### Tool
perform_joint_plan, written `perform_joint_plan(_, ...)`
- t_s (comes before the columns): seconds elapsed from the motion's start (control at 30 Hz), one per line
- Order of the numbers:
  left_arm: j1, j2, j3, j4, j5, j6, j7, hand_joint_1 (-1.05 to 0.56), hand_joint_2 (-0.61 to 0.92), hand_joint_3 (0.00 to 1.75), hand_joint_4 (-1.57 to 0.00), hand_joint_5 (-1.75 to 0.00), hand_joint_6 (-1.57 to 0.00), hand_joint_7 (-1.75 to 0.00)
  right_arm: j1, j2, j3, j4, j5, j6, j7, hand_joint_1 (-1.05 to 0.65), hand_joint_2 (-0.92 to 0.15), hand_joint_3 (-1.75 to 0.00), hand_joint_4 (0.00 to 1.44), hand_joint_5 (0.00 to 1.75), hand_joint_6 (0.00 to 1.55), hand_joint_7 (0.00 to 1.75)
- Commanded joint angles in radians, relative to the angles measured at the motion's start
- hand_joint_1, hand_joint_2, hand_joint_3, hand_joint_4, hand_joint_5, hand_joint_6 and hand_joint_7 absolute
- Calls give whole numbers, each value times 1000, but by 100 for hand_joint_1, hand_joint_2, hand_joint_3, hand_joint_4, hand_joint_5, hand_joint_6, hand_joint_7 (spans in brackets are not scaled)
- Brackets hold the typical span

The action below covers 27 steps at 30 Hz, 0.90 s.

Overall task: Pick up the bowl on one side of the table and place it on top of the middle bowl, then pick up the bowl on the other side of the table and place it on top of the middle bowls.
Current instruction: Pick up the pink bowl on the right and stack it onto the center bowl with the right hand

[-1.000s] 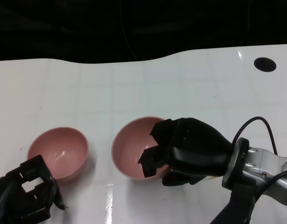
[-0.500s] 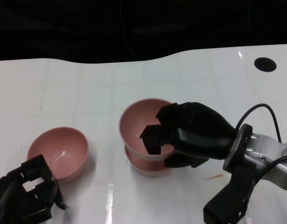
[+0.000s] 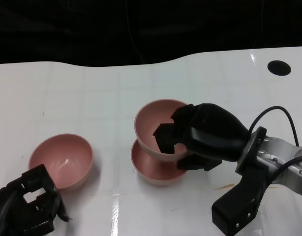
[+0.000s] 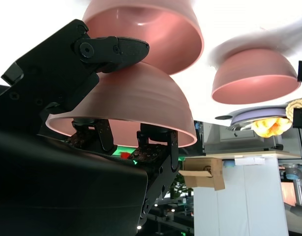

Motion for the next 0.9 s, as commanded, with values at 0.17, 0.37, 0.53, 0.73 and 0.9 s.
perform_joint_plan(0.17, 4, 8, 1, -5, 5, -19, 5, 0, 57, 128, -79, -175, -71, -163, -14, 3, 37, 18, -27, 0, -26, -21, -60, -75, 93, 175, 72, 155)
perform_joint_plan(0.37, 5, 10, 1, -9, -6, -7, 0, 0, 58, 128, -79, -175, -70, -163, -7, 9, 54, 26, -25, -2, -24, -21, -63, -66, 93, 175, 74, 152)
perform_joint_plan(0.53, 1, 11, 2, -7, -13, 2, -6, 1, 58, 127, -80, -175, -71, -164, -7, 13, 74, 29, -30, 10, -15, -22, -66, -64, 94, 175, 78, 137)
perform_joint_plan(0.73, -2, 11, 2, 0, -6, -5, -1, 1, 58, 127, -79, -175, -72, -163, -19, 16, 88, 45, -34, 15, -22, -21, -67, -59, 92, 175, 74, 147)
perform_joint_plan(0.9, 1, 7, 1, -6, -1, -1, 12, 1, 57, 126, -80, -175, -71, -163, -28, 21, 93, 69, -33, 14, -28, -21, -70, -58, 92, 175, 72, 148)
